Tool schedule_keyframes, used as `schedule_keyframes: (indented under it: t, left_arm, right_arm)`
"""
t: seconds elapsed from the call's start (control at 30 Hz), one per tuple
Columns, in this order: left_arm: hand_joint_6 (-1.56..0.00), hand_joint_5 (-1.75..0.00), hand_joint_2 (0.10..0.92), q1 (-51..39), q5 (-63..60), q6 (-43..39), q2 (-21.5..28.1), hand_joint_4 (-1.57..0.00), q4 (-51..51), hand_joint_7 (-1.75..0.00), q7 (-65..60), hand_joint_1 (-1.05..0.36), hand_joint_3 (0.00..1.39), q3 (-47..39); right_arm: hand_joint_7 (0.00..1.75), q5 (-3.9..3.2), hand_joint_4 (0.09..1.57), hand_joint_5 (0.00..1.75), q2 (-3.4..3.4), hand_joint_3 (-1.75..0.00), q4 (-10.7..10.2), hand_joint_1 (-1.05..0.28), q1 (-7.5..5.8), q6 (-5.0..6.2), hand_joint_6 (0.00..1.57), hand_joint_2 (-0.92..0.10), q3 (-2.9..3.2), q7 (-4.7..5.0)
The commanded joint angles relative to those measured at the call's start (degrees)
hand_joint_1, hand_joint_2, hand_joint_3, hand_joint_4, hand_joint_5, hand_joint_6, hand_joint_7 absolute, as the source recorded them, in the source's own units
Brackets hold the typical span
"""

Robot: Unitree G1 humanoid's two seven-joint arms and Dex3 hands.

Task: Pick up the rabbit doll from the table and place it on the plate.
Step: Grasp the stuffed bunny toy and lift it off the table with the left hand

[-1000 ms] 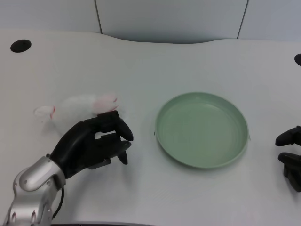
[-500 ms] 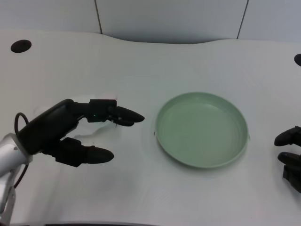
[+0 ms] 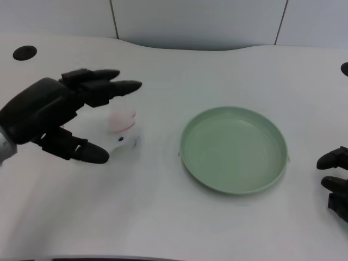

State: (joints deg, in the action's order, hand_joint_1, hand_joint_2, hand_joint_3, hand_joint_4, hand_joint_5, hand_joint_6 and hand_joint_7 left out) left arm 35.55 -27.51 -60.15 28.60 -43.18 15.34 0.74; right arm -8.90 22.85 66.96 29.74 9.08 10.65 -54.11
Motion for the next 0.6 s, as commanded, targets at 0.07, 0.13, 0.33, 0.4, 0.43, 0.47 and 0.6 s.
schedule_keyframes:
  t: [0.07, 0.13, 0.33, 0.4, 0.43, 0.47, 0.6]
  left_arm:
    - [-0.15, -0.06, 0.921, 7.4, -10.9, 2.1, 1.4, -0.02, -12.0, 0.0, -17.1, -0.99, 0.19, 5.5]
    - [-0.15, -0.06, 0.921, 10.5, -14.0, 4.9, 0.6, -0.04, -17.5, 0.0, -23.6, -0.99, 0.18, 8.6]
    - [-0.1, -0.04, 0.921, 15.8, -15.0, 16.0, -4.8, -0.02, -29.9, 0.0, -32.8, -1.02, 0.24, 14.3]
    - [-0.08, -0.01, 0.921, 16.3, -13.8, 18.7, -6.1, 0.0, -31.7, 0.0, -32.1, -1.02, 0.23, 14.8]
    - [-0.06, 0.0, 0.921, 16.5, -13.2, 20.1, -6.7, 0.0, -32.4, 0.0, -31.6, -1.03, 0.23, 14.9]
    - [-0.05, 0.0, 0.921, 16.6, -12.3, 21.8, -7.5, 0.0, -33.1, 0.0, -30.5, -1.03, 0.23, 14.6]
    - [-0.01, 0.0, 0.921, 16.7, -8.3, 26.3, -9.7, 0.0, -34.3, 0.0, -25.5, -1.05, 0.23, 13.3]
  right_arm:
    - [1.75, -0.35, 1.38, 1.75, 0.5, -0.1, 0.0, -0.36, 0.18, 0.31, 0.65, -0.92, 0.39, -0.14]
    - [1.75, -0.19, 1.39, 1.75, 0.42, -0.1, 0.1, -0.37, 0.11, 0.99, 0.69, -0.92, 0.31, -0.11]
    - [1.75, 0.51, 1.34, 1.75, 0.38, -0.07, 0.0, -0.42, -0.2, 2.17, 0.63, -0.92, -0.22, 0.96]
    - [1.75, 0.72, 1.29, 1.75, 0.42, -0.06, -0.1, -0.42, -0.22, 2.09, 0.52, -0.92, -0.44, 1.48]
    - [1.75, 0.45, 1.28, 1.75, 0.41, -0.06, 0.0, -0.42, -0.14, 1.77, 0.55, -0.92, -0.24, 1.27]
    - [1.75, -0.03, 1.28, 1.75, 0.35, -0.06, 0.4, -0.41, 0.02, 1.27, 0.53, -0.92, 0.15, 0.74]
    - [1.75, 0.27, 1.32, 1.75, 0.4, -0.07, 0.3, -0.42, -0.02, 2.56, 0.65, -0.92, -0.14, -0.07]
